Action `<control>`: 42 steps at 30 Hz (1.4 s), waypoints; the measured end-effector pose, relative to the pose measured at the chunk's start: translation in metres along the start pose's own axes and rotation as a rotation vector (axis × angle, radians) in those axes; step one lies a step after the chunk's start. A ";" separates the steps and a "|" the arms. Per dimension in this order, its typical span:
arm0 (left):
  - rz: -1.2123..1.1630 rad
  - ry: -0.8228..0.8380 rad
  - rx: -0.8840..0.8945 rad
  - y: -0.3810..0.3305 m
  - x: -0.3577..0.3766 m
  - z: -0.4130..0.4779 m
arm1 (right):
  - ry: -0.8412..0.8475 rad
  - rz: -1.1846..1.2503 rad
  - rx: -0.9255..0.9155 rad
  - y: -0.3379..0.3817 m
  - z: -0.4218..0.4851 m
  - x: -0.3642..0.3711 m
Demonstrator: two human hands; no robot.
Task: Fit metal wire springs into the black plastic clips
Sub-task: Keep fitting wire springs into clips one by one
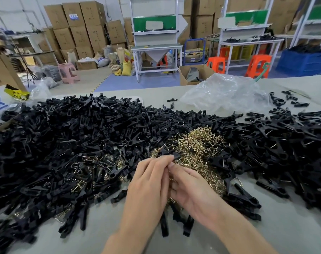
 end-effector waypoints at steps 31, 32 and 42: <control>-0.238 -0.274 -0.540 0.059 -0.028 -0.002 | -0.077 0.355 -0.042 0.008 -0.002 -0.003; -0.149 -0.261 -0.553 0.063 -0.031 -0.003 | -0.088 0.355 -0.044 0.009 -0.003 -0.005; -0.179 -0.232 -0.415 0.033 -0.035 0.001 | -0.191 0.247 -0.082 0.013 -0.002 -0.020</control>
Point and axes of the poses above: each hand's wrist, its own z-axis towards the middle knuckle, its own x-axis out of the palm, y = z × x, the point moved 3 cm from there along z, towards the middle knuckle, and after that the axes turned 13 degrees about y, right-handed, at the moved point
